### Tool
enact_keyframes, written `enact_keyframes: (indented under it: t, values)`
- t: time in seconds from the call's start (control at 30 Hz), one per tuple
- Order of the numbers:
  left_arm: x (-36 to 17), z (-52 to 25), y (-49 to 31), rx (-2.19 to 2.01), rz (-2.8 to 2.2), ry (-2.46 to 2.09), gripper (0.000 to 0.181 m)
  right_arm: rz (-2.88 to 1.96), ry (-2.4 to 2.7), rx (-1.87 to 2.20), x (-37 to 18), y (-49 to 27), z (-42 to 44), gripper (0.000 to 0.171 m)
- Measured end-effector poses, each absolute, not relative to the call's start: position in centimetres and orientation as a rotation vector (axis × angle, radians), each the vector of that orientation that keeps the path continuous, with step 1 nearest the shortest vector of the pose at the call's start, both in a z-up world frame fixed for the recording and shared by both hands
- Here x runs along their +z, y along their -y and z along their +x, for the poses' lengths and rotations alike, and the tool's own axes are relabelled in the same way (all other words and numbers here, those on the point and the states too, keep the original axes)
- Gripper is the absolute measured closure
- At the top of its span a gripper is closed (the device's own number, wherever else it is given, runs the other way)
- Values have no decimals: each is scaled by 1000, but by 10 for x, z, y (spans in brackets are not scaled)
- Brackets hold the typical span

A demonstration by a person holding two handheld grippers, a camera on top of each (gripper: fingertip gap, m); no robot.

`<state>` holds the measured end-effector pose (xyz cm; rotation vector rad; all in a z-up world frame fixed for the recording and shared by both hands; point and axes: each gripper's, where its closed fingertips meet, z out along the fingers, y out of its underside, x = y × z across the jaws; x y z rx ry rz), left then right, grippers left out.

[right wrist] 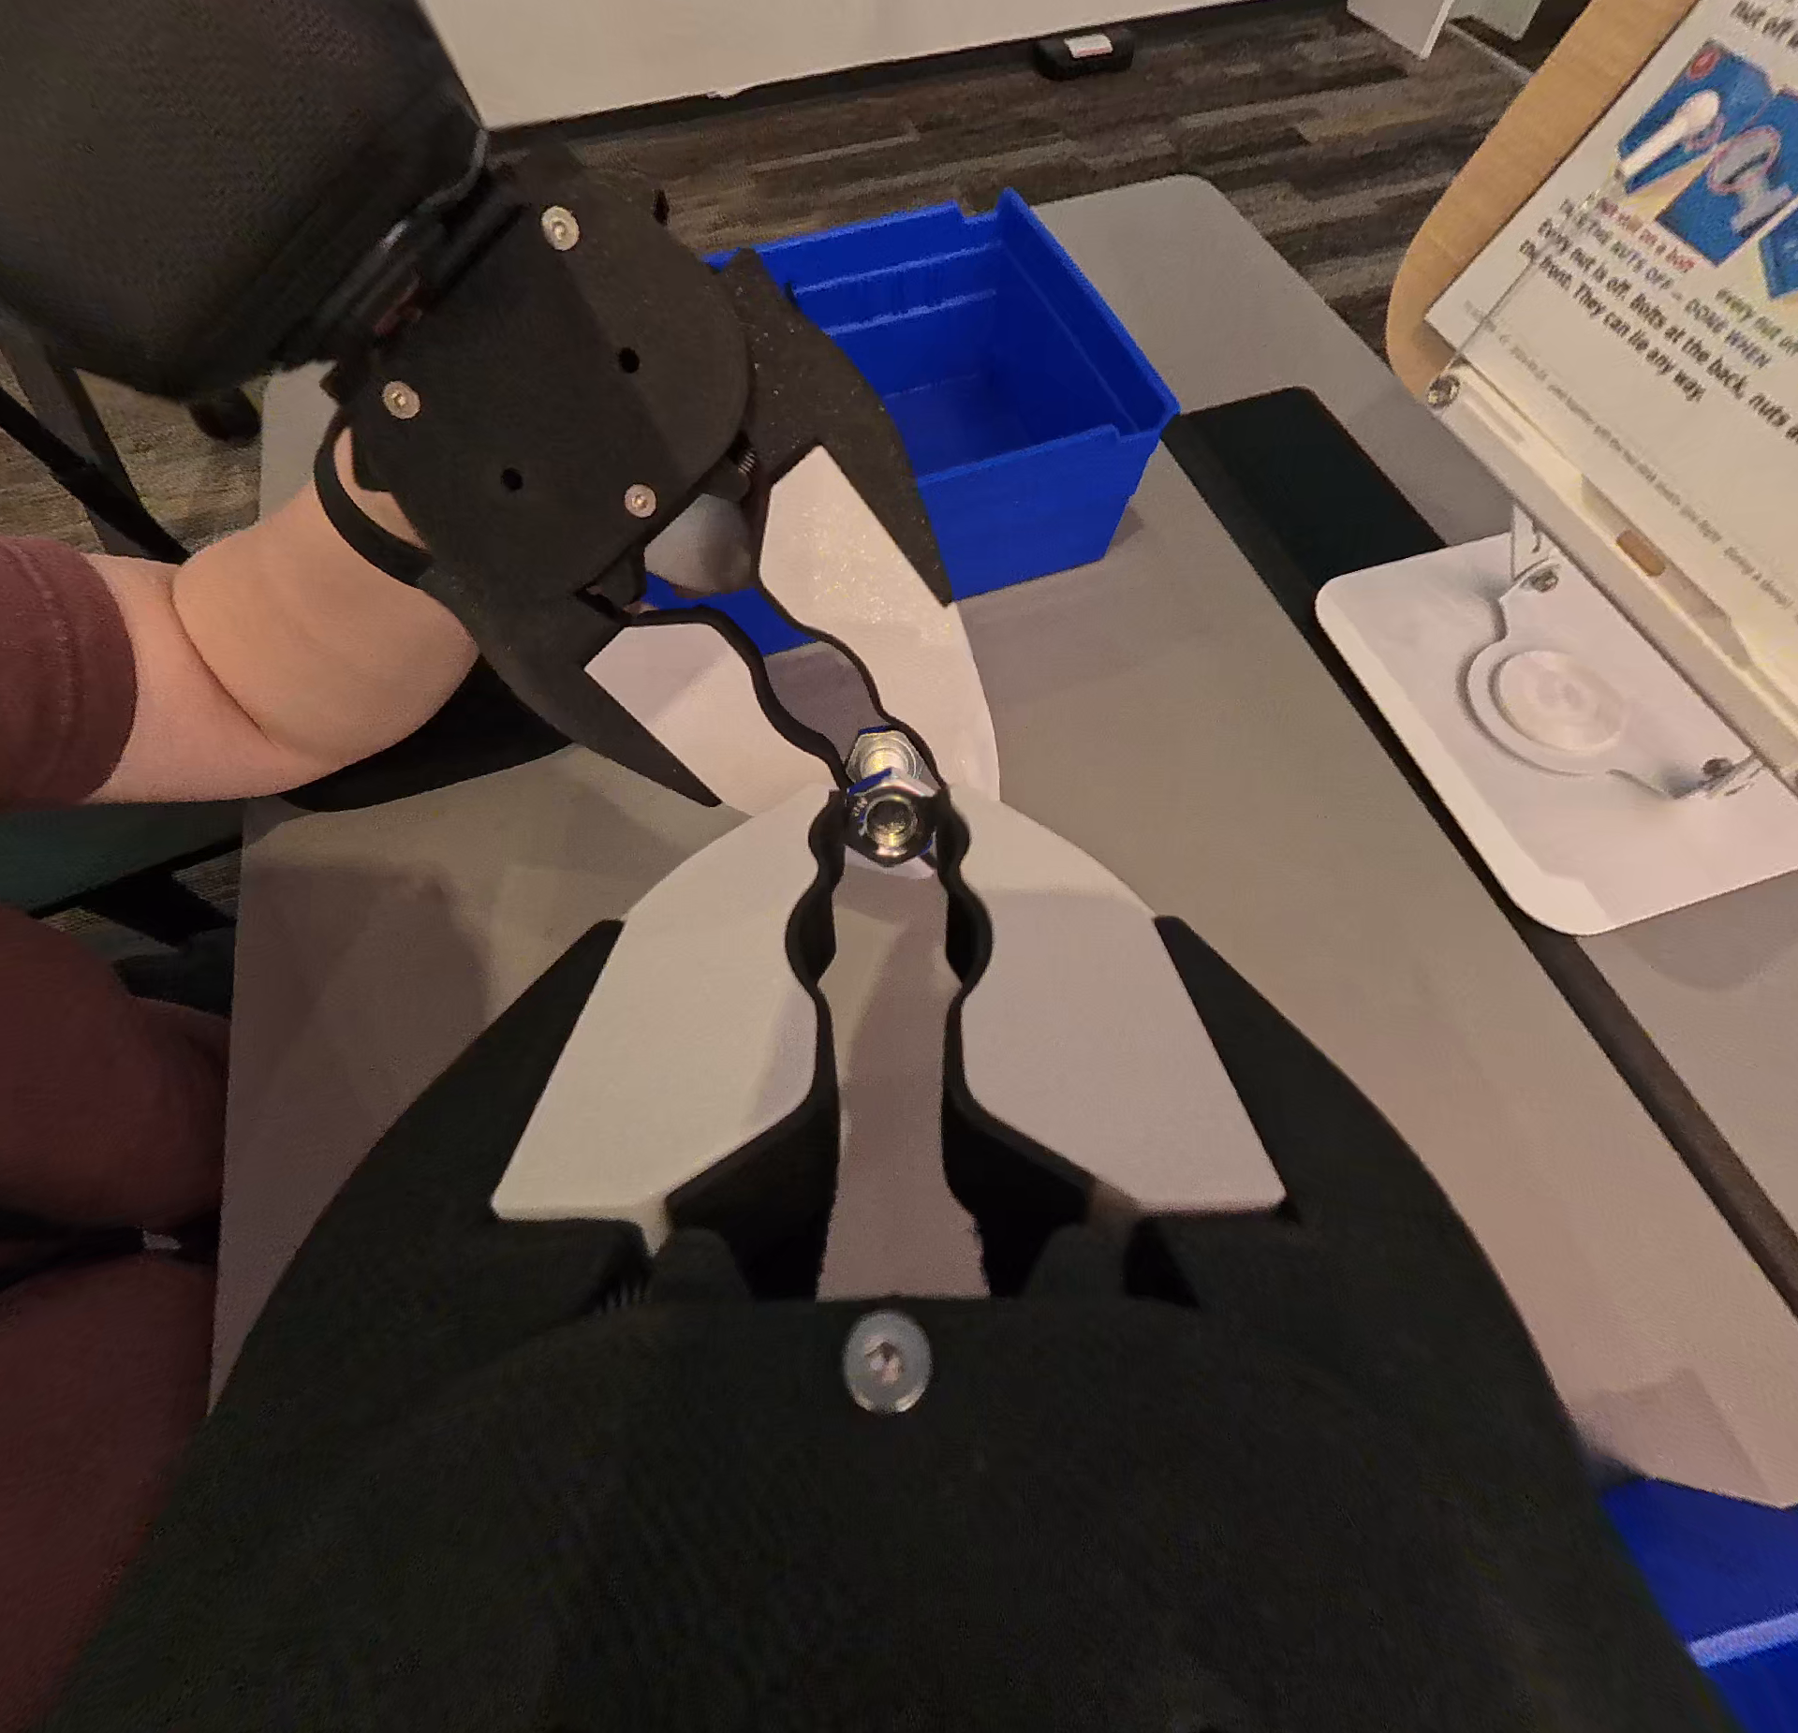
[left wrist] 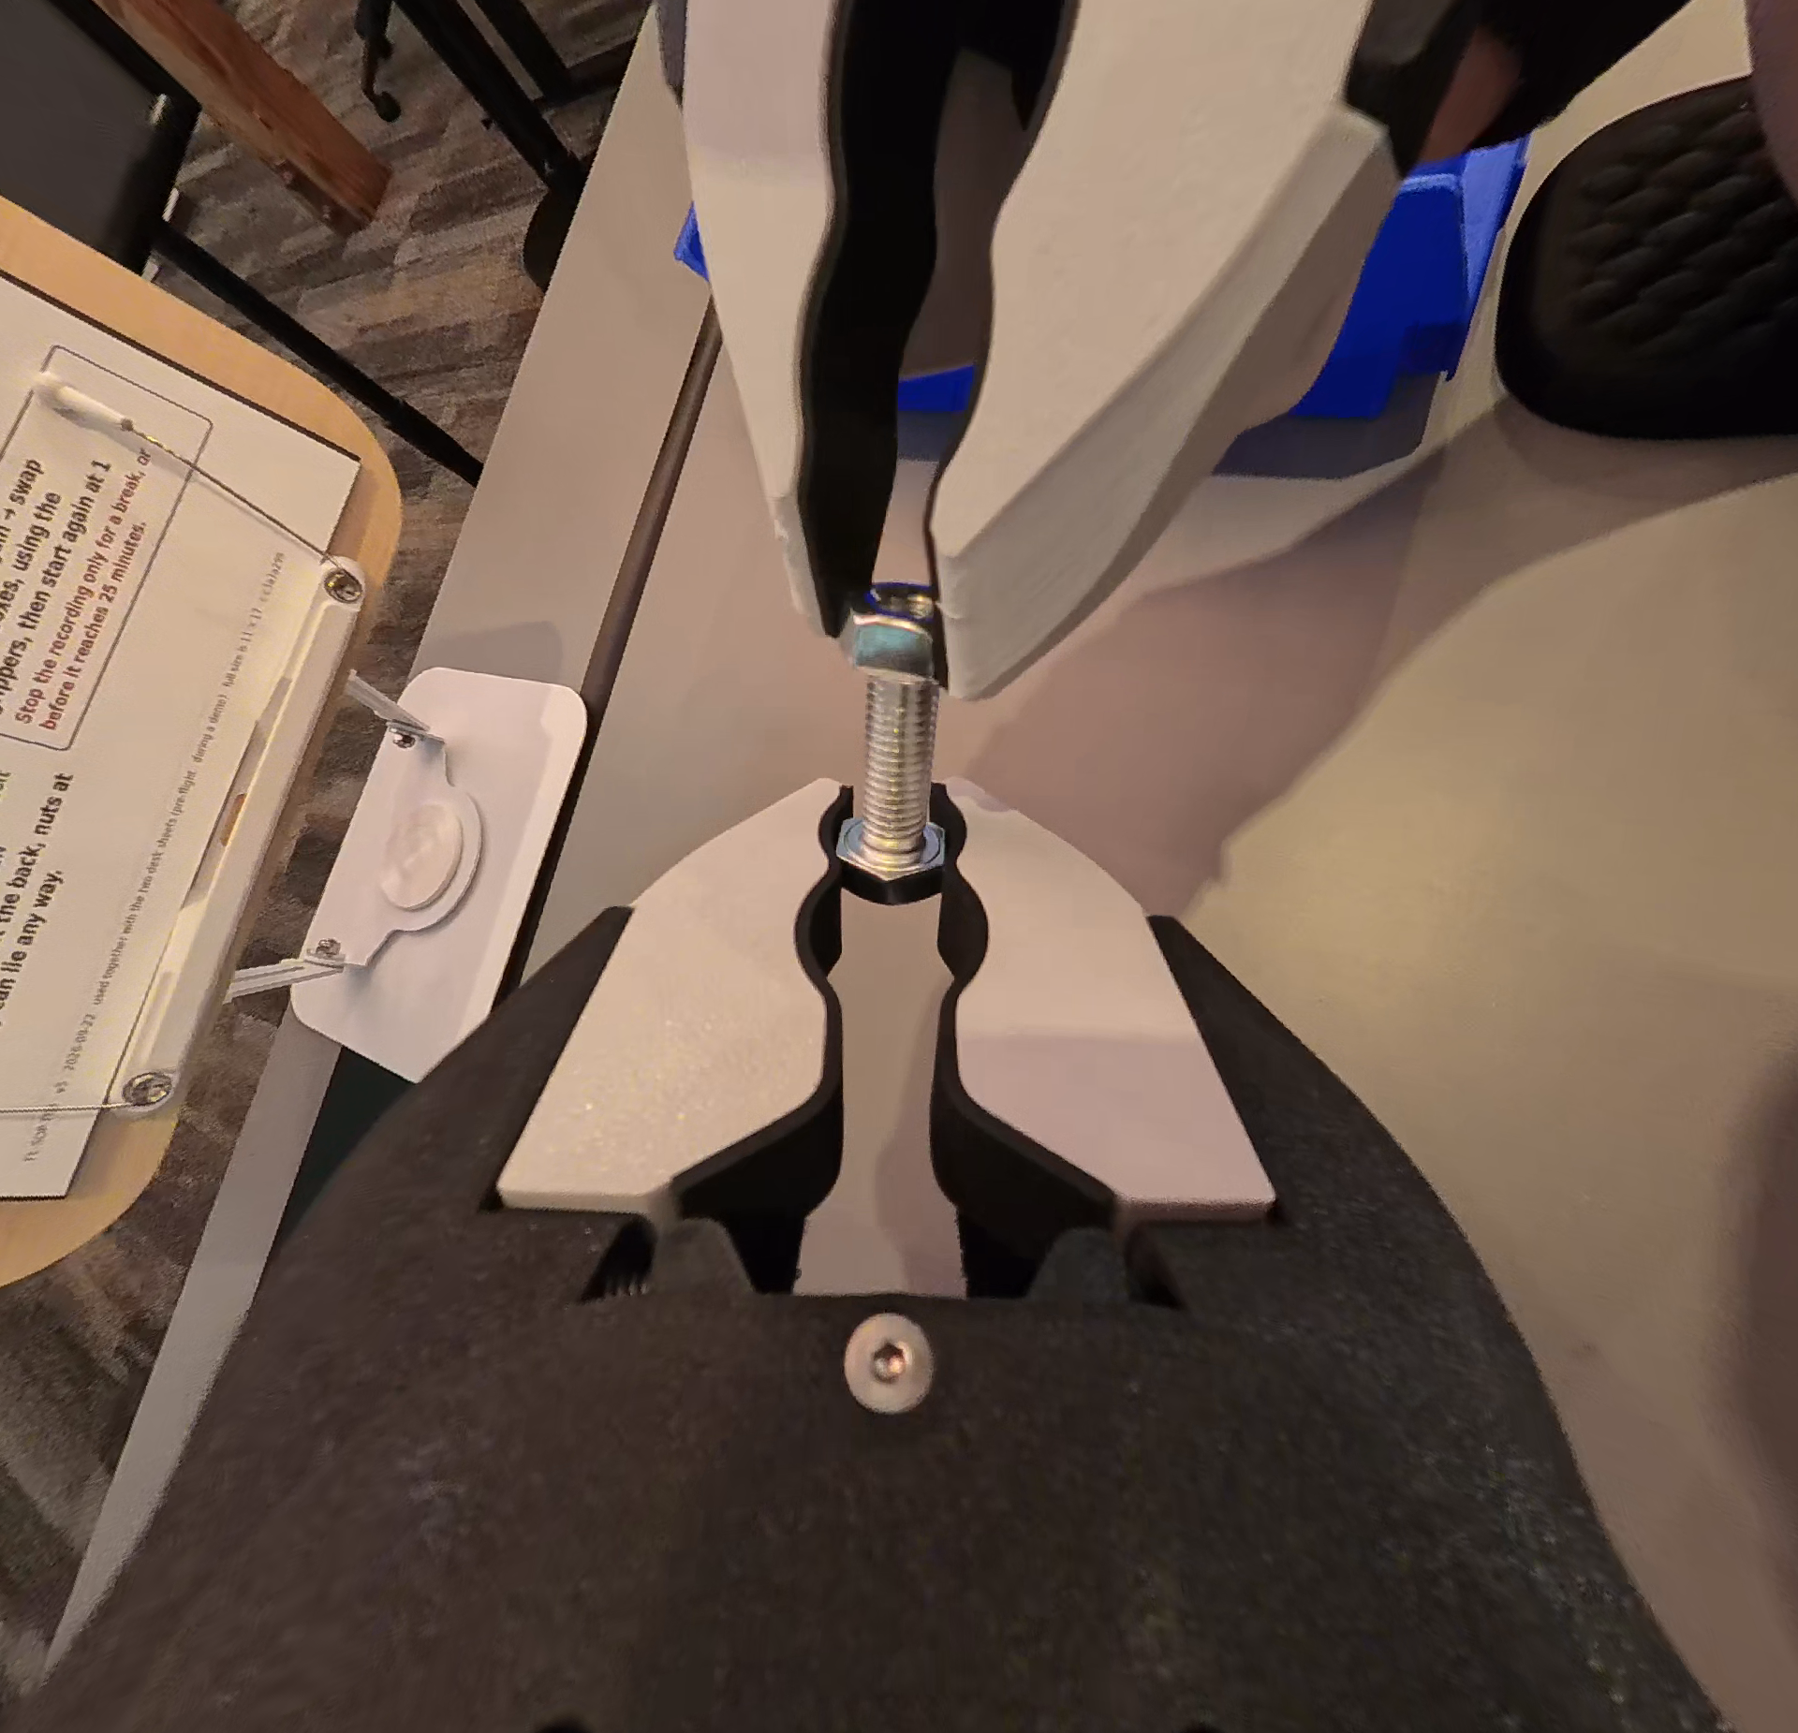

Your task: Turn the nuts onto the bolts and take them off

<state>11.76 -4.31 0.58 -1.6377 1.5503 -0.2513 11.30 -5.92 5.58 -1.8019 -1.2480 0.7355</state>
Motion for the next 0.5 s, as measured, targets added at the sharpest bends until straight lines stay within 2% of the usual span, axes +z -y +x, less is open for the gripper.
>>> enact_keyframes:
  t: [0.37,0.5]
  values:
    - [16,121,49,-359,-1611,-1529,167,-1730,1291,733,61,63,109,151]
    - [23,121,51,-427,-1598,-1503,167,-1696,1279,709,67,62,110,142]
